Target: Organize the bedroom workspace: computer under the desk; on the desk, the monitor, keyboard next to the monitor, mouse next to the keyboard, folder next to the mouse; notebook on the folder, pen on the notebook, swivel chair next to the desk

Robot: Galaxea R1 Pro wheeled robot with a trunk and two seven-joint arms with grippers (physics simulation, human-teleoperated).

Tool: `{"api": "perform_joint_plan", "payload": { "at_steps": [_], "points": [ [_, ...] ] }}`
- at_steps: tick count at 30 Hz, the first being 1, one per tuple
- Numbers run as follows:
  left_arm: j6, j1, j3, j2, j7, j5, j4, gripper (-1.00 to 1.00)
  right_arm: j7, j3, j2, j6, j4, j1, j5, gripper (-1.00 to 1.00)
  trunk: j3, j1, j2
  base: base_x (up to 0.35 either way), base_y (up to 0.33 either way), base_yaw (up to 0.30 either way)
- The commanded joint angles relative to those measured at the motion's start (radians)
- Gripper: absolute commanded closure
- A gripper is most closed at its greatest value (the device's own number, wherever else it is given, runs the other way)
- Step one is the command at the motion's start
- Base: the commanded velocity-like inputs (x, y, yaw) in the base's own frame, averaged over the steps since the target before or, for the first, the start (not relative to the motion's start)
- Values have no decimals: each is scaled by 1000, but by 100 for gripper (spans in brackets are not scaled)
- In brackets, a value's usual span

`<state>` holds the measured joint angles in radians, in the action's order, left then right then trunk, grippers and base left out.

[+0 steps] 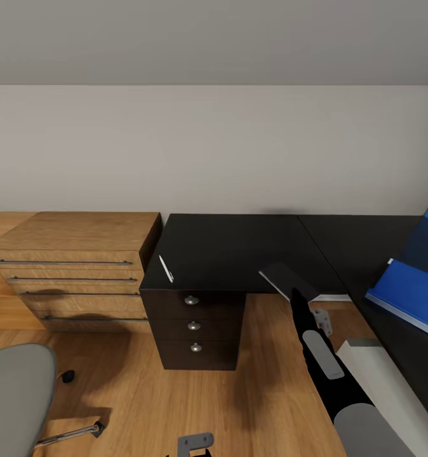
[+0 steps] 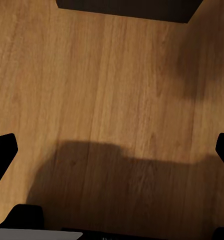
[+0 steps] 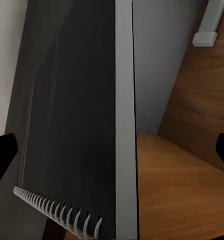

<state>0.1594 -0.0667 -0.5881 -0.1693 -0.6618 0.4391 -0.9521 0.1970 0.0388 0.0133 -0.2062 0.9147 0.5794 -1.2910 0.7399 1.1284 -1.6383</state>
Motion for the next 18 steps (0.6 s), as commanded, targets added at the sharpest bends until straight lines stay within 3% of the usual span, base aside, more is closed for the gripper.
{"api": "perform_joint_plan", "payload": {
  "at_steps": [1,13,14,18],
  "points": [
    [5,-1,-3,1,-7,4,-1,-100,4,4,2,-7,2,0,-8,-100,1,0,0,0,0,0],
    [5,-1,-2,1,-7,4,-1,-100,5,6,1,-3,1,0,-10,-100,1,0,0,0,0,0],
    [5,-1,-2,1,-7,4,-1,-100,5,7,1,-3,1,0,-10,100,1,0,0,0,0,0],
    [5,-1,-3,1,-7,5,-1,-100,6,8,-1,-2,1,0,-12,100,1,0,0,0,0,0]
  ]
}}
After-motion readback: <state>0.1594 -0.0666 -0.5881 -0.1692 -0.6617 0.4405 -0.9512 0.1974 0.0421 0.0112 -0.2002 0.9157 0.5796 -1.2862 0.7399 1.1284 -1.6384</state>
